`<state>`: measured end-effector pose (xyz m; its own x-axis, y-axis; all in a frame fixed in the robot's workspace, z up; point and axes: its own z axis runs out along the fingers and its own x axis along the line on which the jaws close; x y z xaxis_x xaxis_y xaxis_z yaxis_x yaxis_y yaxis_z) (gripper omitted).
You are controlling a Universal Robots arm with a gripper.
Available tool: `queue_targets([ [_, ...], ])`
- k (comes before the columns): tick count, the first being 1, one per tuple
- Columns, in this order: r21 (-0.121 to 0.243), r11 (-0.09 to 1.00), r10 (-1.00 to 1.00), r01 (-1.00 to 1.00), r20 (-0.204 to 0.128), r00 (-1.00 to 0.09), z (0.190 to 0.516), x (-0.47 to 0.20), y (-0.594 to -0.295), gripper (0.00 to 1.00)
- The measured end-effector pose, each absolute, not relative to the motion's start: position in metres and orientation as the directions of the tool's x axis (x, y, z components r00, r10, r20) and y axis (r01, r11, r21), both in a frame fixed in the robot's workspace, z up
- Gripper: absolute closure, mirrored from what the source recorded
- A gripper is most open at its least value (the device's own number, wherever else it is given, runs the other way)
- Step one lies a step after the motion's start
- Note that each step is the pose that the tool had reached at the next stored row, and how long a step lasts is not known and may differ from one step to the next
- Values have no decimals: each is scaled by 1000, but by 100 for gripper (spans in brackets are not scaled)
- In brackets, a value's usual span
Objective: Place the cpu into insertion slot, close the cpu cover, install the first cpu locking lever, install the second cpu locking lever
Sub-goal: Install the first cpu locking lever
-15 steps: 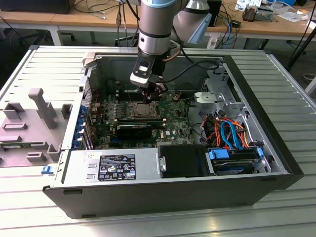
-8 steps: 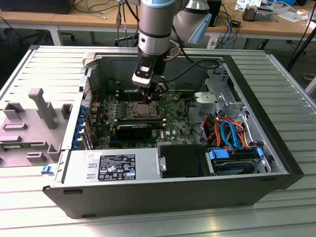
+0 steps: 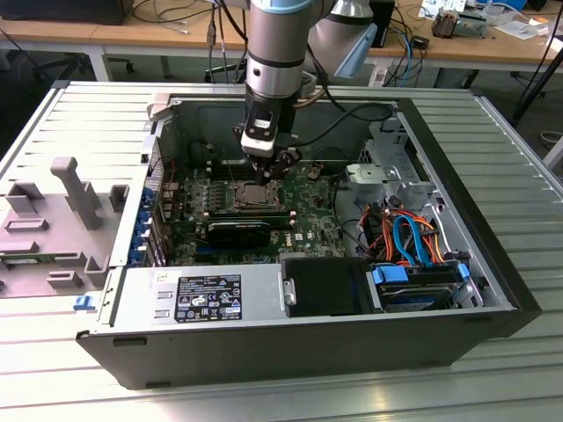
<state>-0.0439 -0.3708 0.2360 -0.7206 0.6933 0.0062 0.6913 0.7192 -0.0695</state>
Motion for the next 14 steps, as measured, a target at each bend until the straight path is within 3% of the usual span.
queue_targets([
  [14,-63,847,530,528,12,-848,236,-44,-371,89],
])
